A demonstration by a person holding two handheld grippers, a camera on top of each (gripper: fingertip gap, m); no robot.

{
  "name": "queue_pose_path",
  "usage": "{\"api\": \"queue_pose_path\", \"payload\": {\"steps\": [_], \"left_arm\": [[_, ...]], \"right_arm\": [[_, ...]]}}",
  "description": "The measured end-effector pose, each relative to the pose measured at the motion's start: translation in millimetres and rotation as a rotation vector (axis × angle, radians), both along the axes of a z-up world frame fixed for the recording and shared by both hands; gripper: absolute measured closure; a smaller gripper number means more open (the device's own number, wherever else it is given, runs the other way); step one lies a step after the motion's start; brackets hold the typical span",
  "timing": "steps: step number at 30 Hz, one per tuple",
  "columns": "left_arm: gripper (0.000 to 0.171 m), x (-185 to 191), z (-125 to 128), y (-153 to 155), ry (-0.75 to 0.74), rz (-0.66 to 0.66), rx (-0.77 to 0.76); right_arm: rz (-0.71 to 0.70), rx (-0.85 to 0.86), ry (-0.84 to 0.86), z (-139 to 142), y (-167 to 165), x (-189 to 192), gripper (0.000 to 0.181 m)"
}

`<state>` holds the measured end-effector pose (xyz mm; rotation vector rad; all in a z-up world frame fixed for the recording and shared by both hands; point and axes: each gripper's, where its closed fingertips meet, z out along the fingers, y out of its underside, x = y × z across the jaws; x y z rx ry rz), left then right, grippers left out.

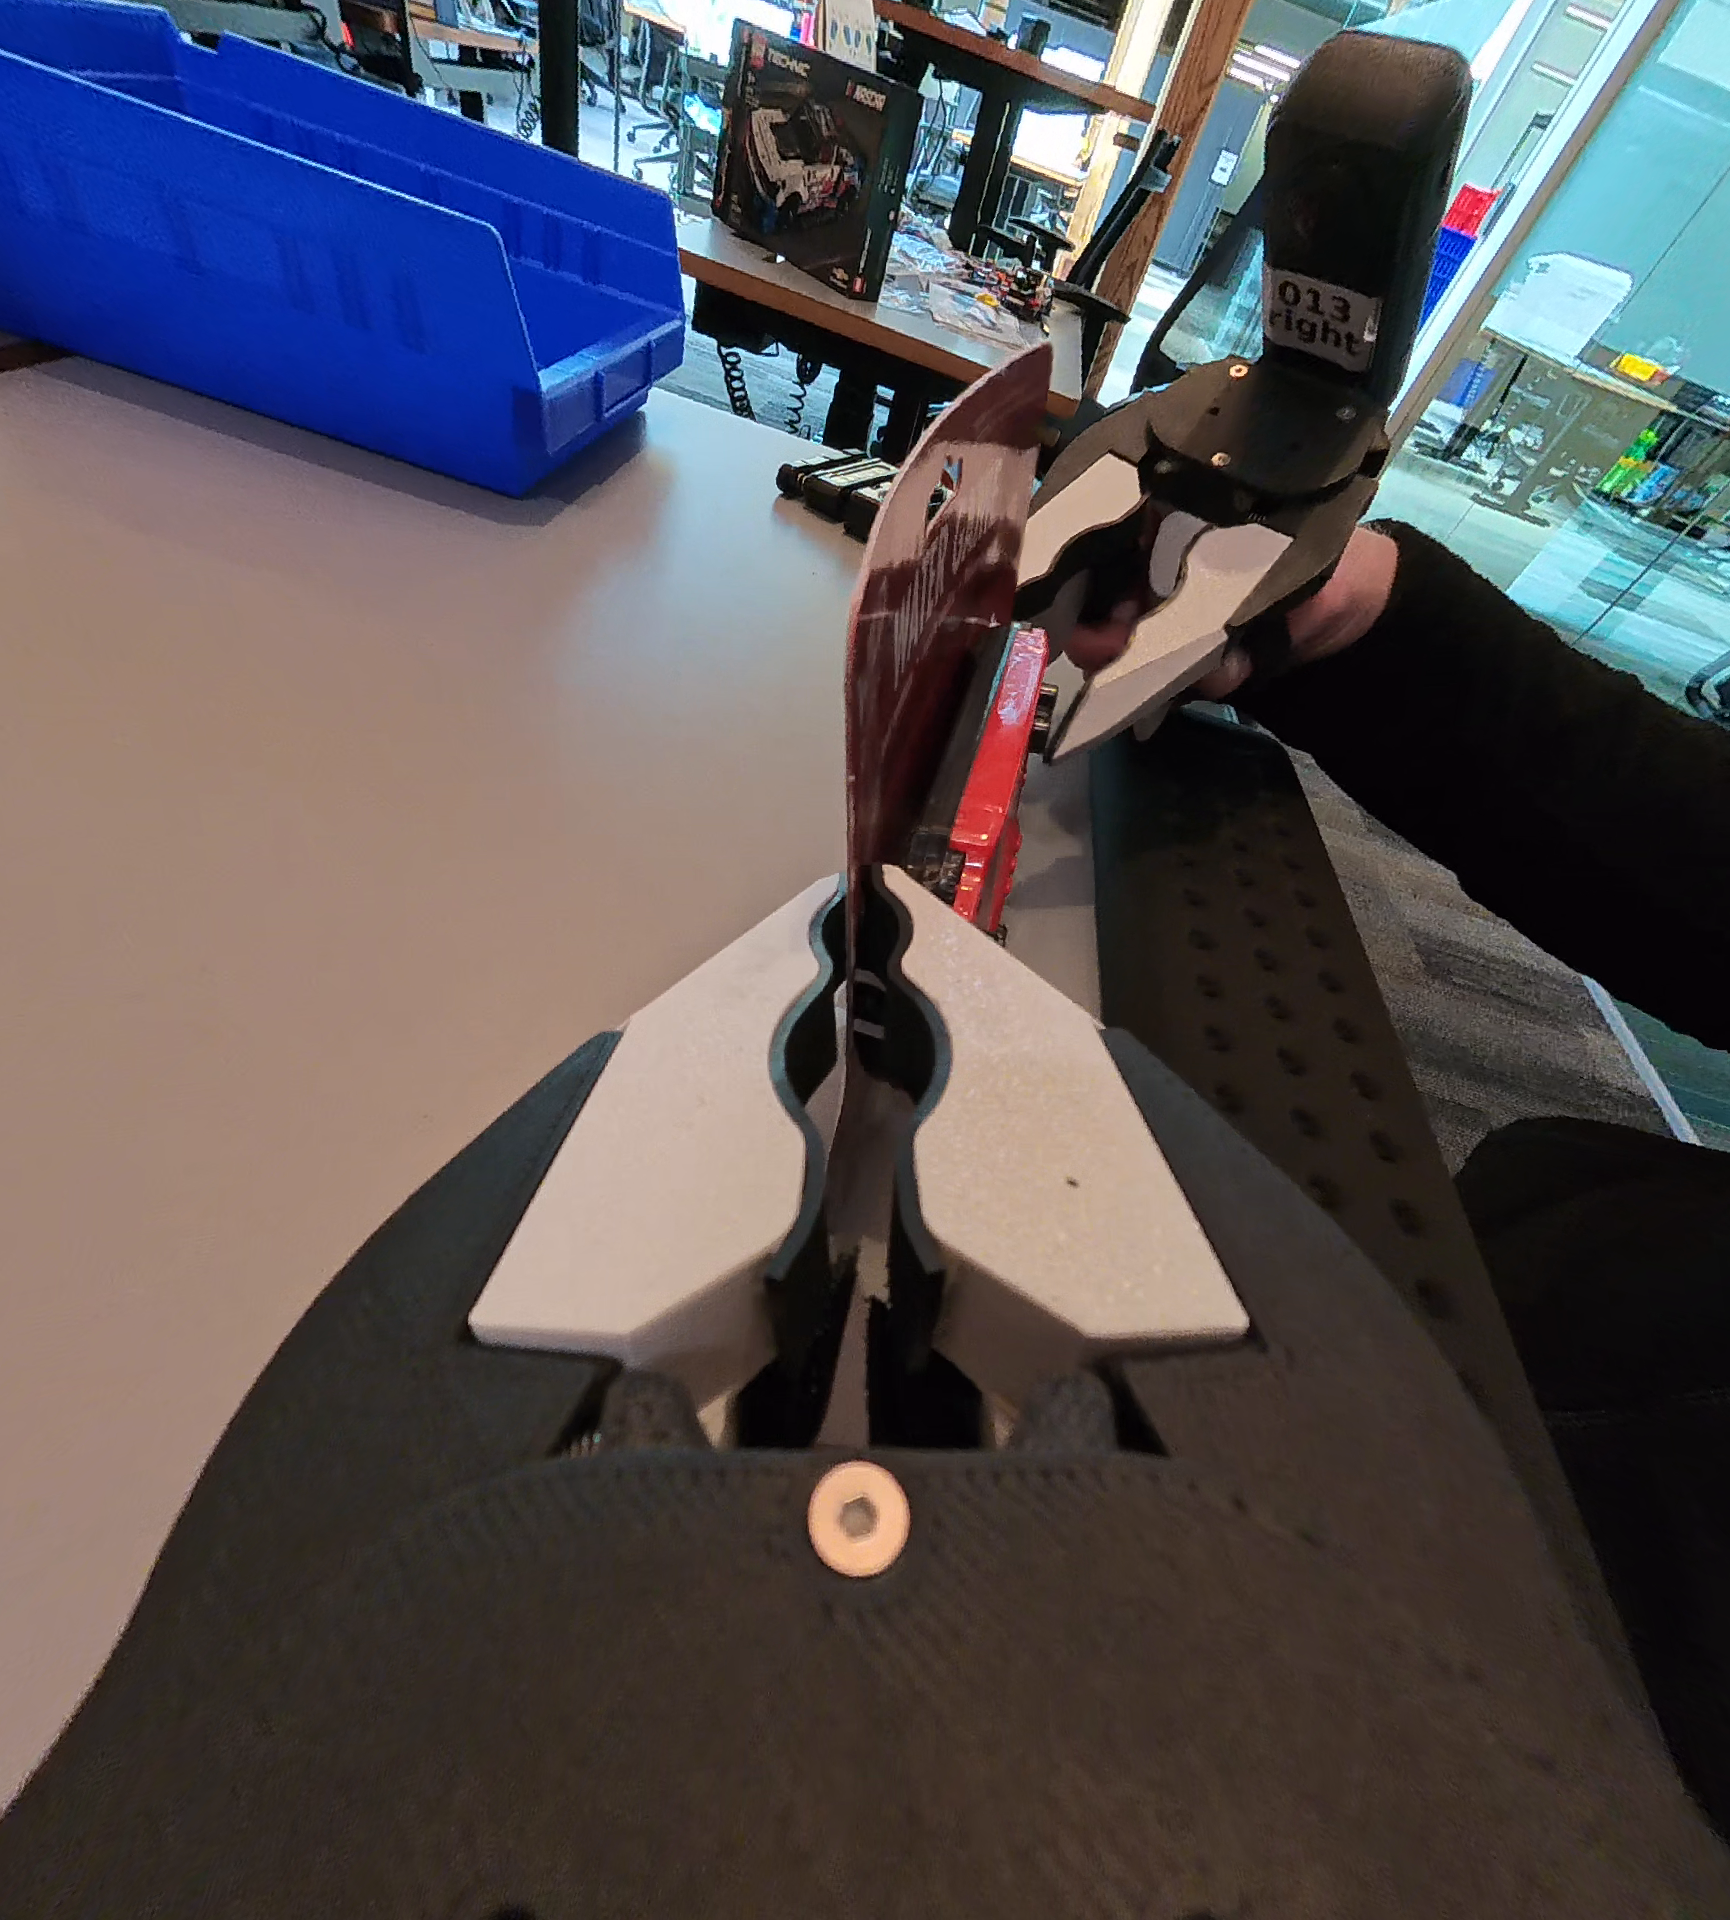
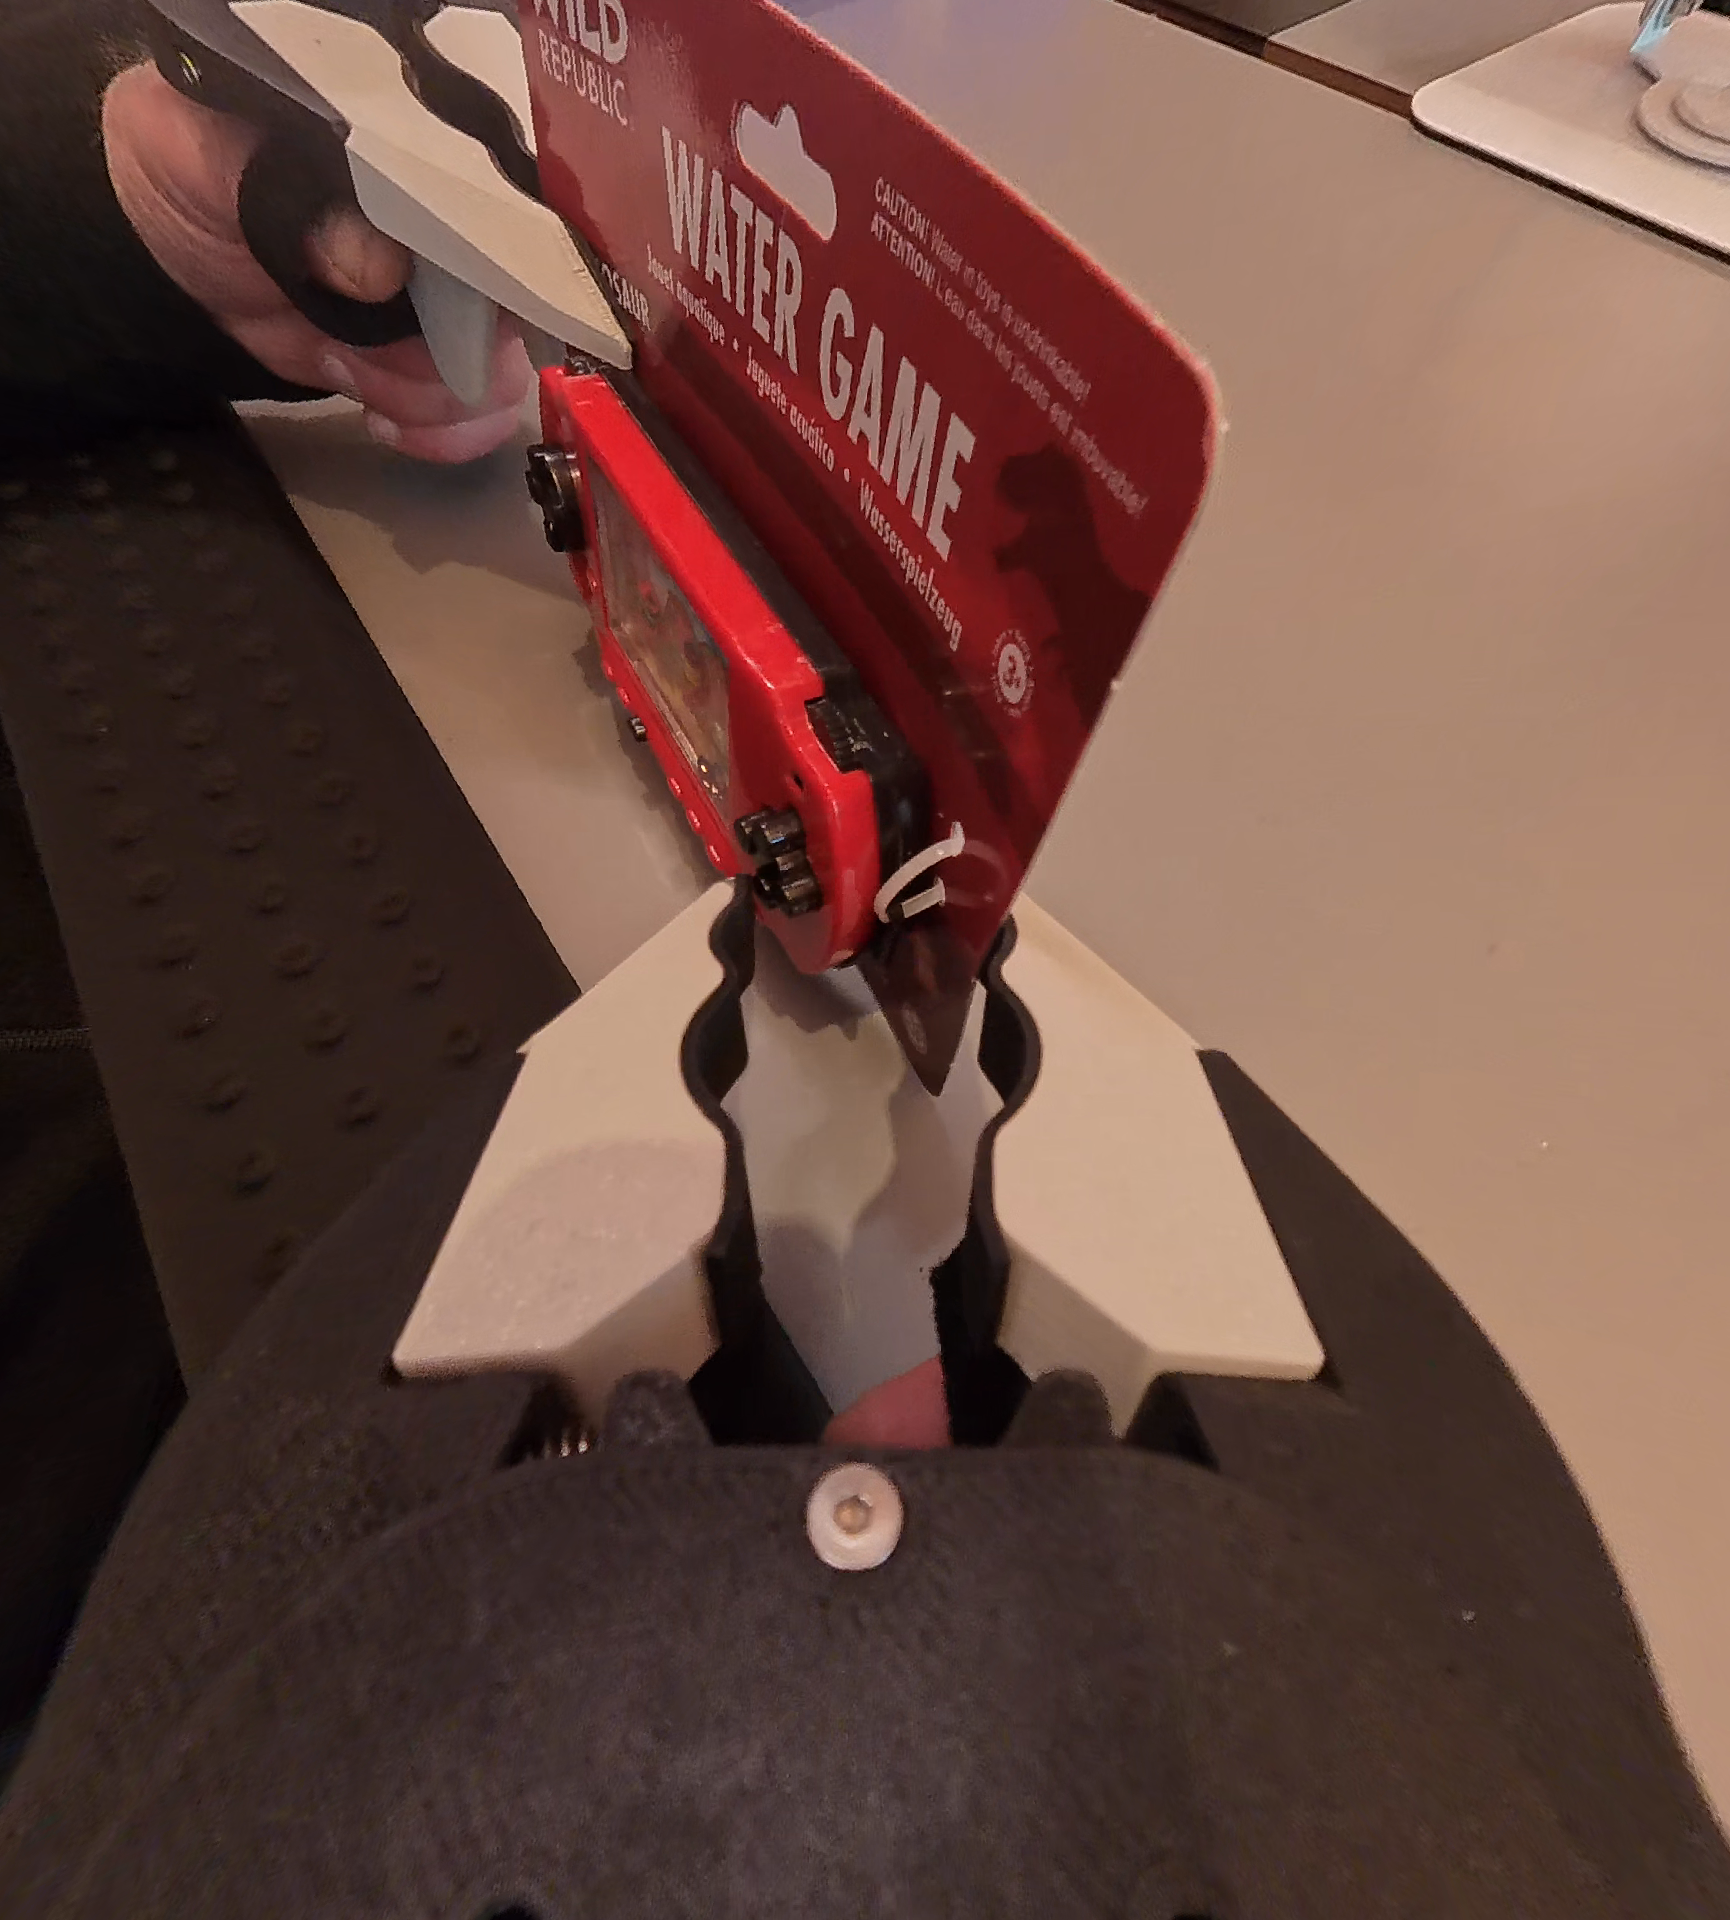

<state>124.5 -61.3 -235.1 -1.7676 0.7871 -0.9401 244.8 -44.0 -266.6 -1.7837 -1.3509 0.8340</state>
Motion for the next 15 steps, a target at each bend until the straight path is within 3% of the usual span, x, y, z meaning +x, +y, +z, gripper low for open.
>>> {"api": "queue_pose_path", "payload": {"steps": [12, 15], "left_arm": [[0.171, 1.6, 0.3, -1.0, -0.003, -0.004, 0.000], [0.171, 1.7, 0.3, -0.9, -0.004, -0.005, -0.001]], "right_arm": [[-0.004, -0.015, 0.000, -1.2, 1.0, 0.8, 0.146], [0.001, -0.020, 0.003, -1.1, 0.4, -0.2, 0.136]]}}
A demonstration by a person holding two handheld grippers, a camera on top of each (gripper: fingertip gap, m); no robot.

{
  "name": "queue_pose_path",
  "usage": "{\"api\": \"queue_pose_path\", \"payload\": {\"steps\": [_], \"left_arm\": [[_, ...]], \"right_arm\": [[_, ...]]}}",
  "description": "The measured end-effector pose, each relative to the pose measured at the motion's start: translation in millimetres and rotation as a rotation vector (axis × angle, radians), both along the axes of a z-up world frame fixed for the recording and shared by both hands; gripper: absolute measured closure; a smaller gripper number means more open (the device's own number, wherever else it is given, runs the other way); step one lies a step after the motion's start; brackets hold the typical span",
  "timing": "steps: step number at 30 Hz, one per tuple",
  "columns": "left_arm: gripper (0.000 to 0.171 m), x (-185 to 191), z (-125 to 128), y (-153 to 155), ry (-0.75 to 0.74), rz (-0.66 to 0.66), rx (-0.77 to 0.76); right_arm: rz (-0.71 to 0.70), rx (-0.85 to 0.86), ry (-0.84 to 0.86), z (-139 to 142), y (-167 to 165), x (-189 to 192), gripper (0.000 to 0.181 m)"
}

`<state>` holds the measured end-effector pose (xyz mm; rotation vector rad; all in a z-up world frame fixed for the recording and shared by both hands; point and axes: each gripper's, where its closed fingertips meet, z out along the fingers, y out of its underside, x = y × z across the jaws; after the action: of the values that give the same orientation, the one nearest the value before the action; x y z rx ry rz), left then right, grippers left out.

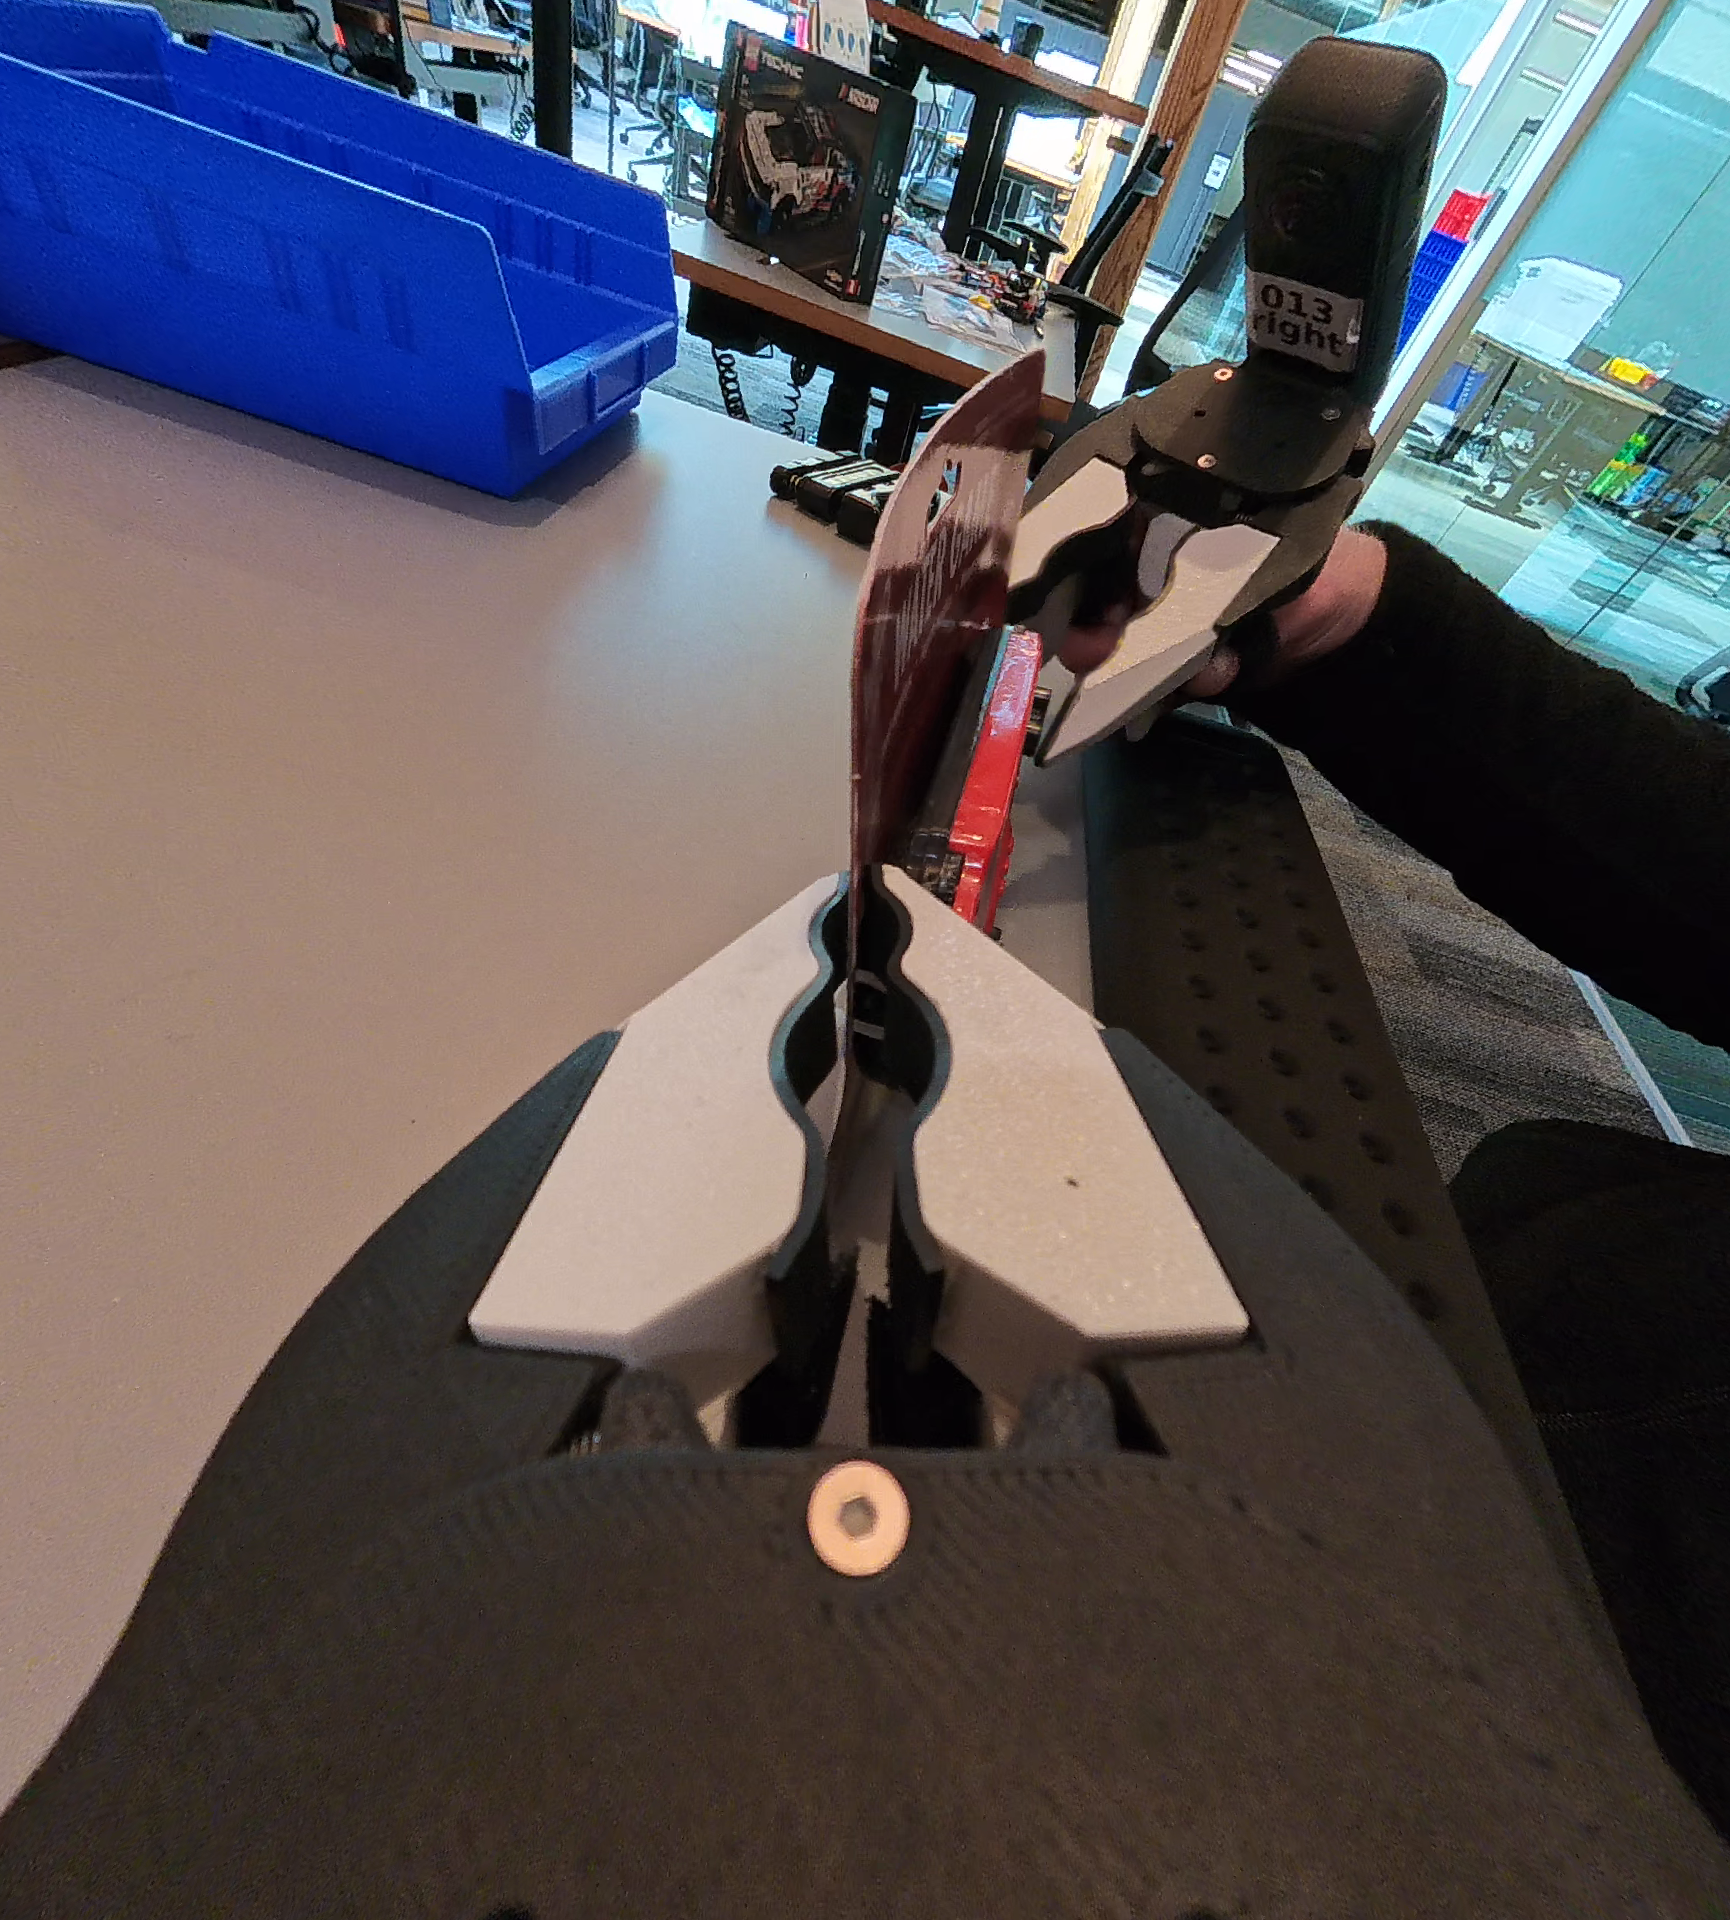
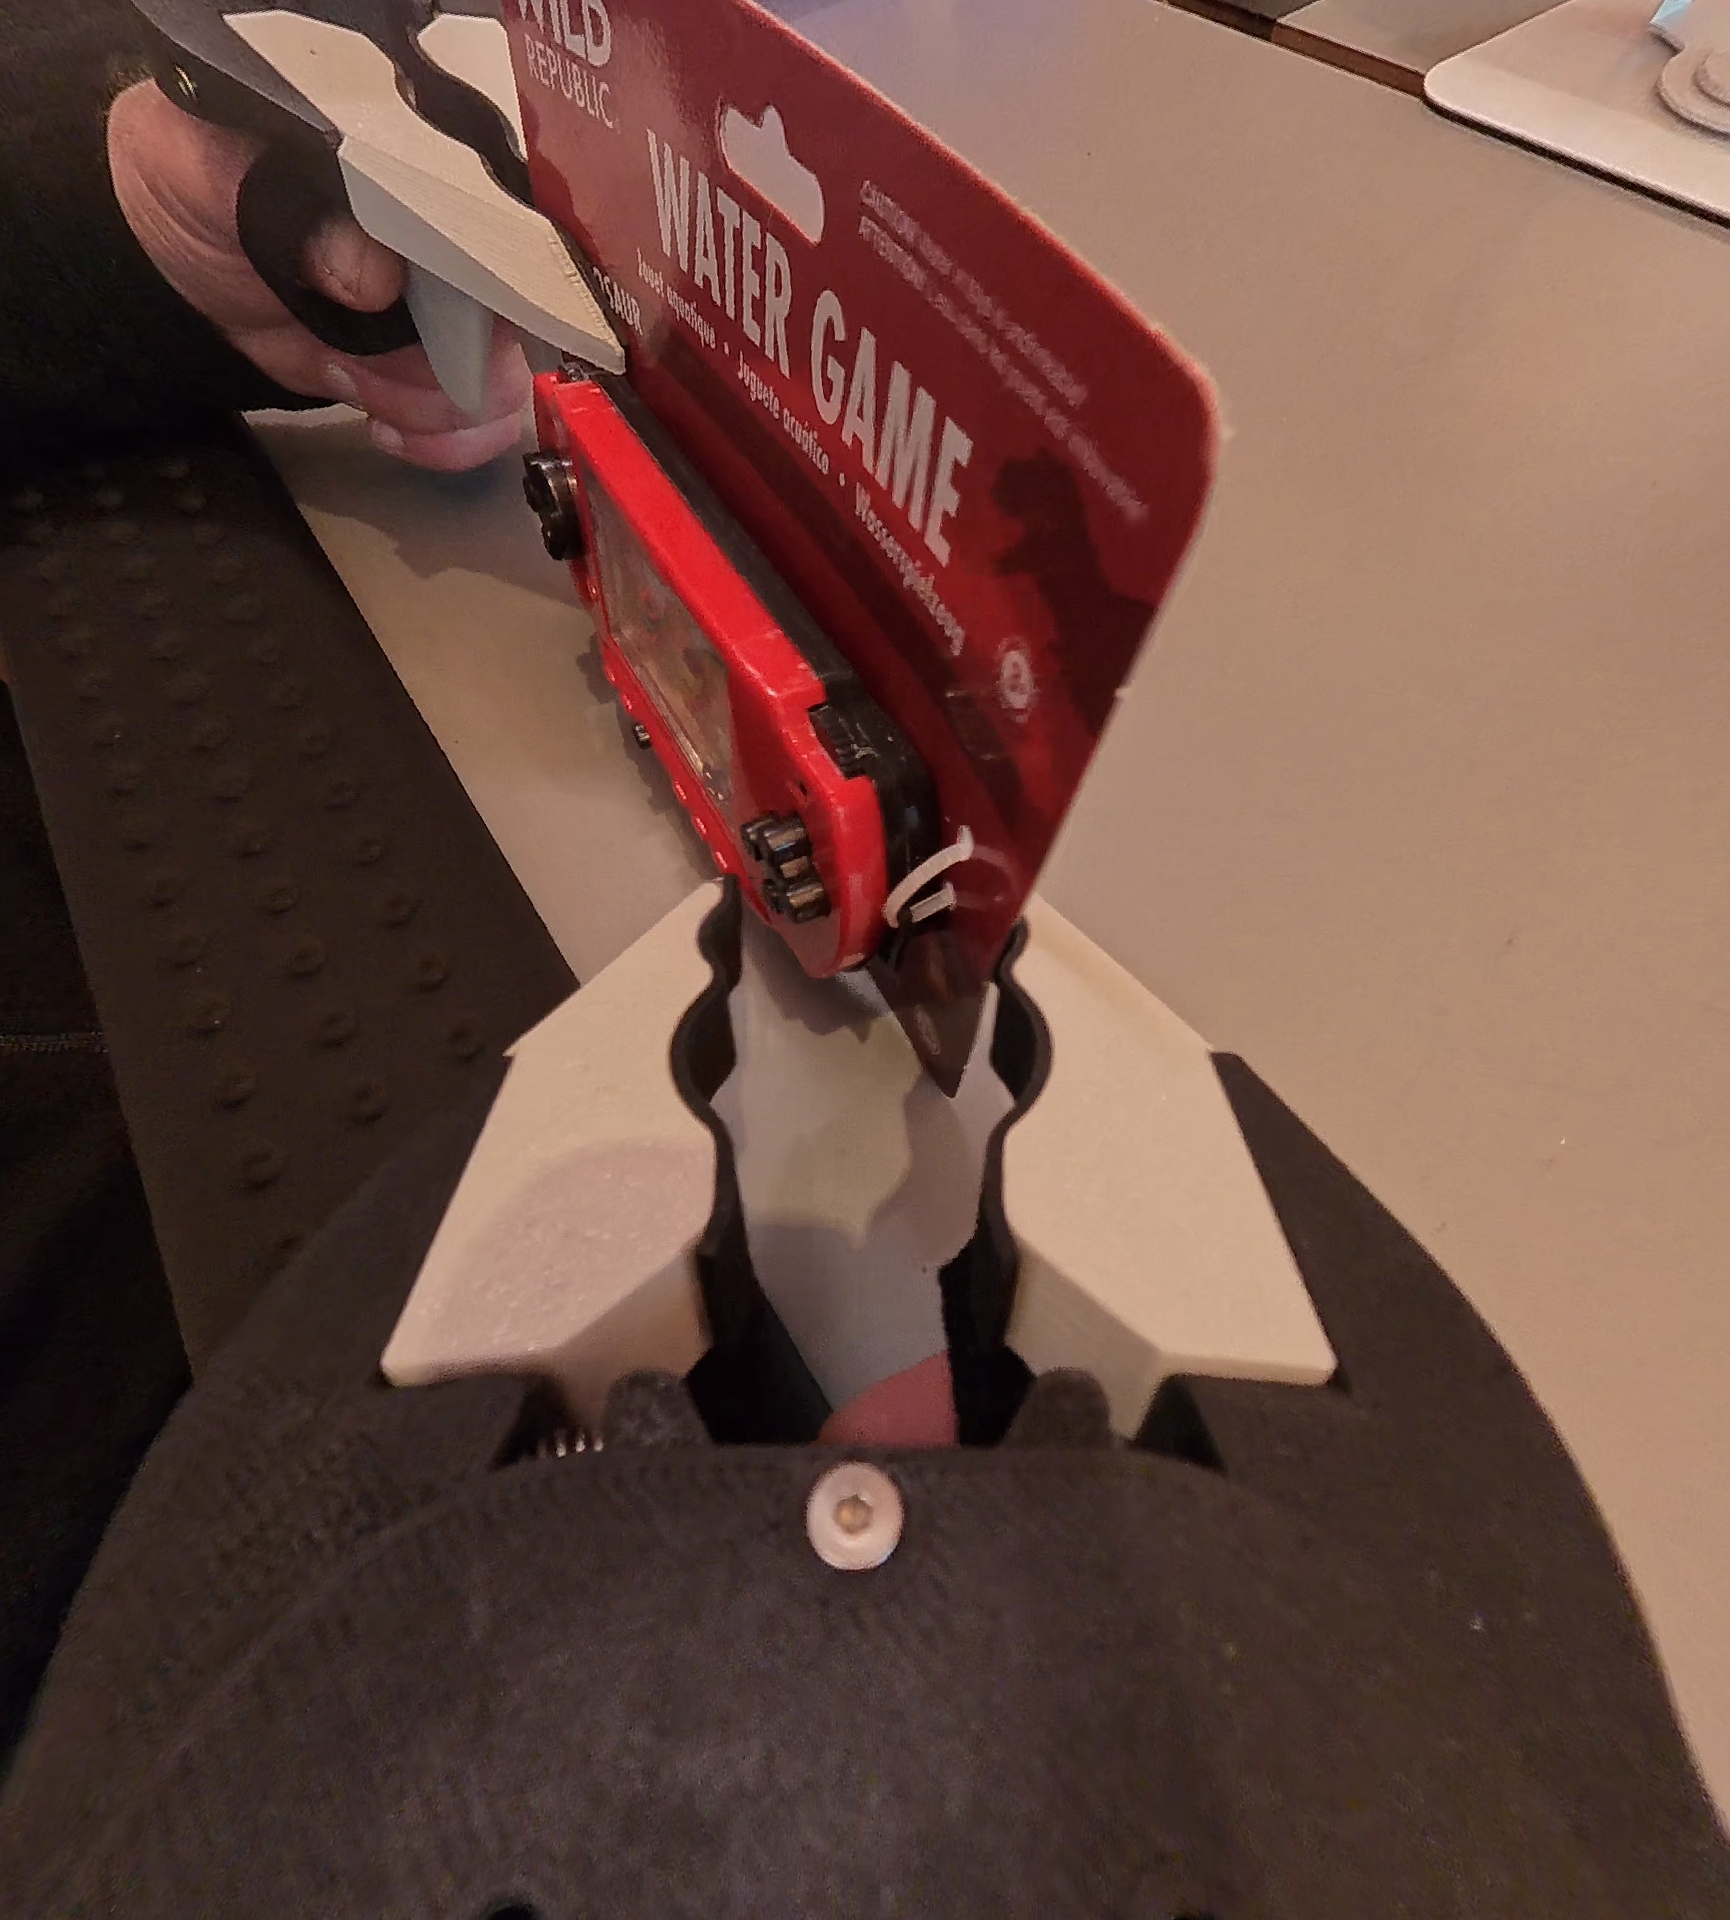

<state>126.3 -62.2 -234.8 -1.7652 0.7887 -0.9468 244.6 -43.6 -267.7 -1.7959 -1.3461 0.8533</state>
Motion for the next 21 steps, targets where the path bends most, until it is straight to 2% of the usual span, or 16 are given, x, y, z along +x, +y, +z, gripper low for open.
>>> {"api": "queue_pose_path", "payload": {"steps": [3, 12, 21], "left_arm": [[0.171, 1, -1, 0, 0.007, -0.002, 0.006], [0.171, 2, -1, -1, -0.002, -0.009, 0.004], [0.171, 2, 0, -1, -0.004, -0.008, 0.005]], "right_arm": [[0.004, -0.006, -0.001, 0, 0, 0, 0.130], [-0.002, -0.059, 0.103, 12, 4, 8, 0.149], [0.000, -0.043, 0.098, 12, 3, 9, 0.152]]}}
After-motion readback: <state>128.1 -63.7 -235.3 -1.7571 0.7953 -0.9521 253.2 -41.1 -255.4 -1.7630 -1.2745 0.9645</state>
